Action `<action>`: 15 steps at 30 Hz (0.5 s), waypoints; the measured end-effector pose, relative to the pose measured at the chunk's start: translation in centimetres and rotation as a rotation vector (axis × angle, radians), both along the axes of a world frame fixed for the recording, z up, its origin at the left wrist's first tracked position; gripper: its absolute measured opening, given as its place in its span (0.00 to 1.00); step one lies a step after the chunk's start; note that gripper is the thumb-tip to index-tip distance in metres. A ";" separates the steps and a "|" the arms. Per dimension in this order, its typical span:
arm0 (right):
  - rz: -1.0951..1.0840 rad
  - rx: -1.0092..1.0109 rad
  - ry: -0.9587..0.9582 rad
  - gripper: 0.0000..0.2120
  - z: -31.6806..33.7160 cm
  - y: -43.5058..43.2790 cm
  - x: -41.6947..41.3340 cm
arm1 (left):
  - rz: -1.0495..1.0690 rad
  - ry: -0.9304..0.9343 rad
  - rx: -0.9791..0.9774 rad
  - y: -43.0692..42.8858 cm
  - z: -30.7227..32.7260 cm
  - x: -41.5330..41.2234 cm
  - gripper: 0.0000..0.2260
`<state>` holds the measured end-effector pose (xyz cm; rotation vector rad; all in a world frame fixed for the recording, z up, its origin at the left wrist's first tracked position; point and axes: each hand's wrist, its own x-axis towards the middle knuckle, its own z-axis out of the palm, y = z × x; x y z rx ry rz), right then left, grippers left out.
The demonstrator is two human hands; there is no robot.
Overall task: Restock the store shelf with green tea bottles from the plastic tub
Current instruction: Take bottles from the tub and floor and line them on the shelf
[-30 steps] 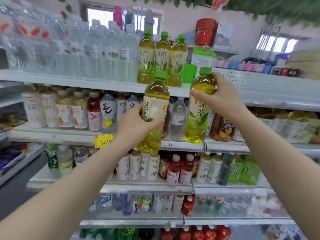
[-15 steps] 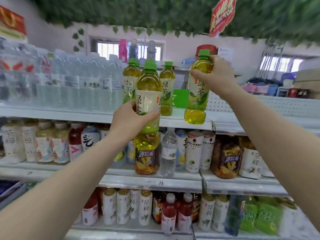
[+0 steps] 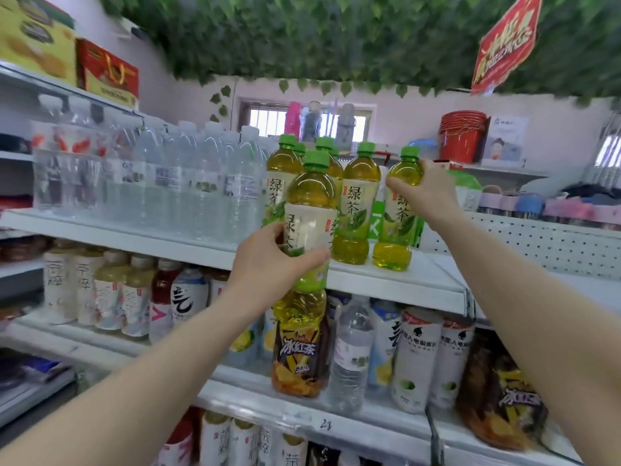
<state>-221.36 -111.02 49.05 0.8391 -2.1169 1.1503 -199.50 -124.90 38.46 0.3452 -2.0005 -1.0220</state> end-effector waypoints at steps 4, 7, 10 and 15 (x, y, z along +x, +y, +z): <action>-0.019 0.016 -0.001 0.39 -0.1 -1.6 -1.9 | -0.006 0.006 0.000 0.0 0.3 -0.8 0.25; -0.043 0.022 -0.001 0.38 -0.2 -2.4 -3.2 | -0.010 0.016 -0.018 0.0 0.5 -1.4 0.18; -0.032 0.031 -0.007 0.37 -0.3 -2.5 -3.3 | -0.028 0.024 -0.030 0.1 0.4 -1.8 0.17; -0.017 -0.004 0.106 0.30 -0.9 -0.7 -1.3 | -0.048 0.026 -0.046 0.9 -0.2 -2.5 0.15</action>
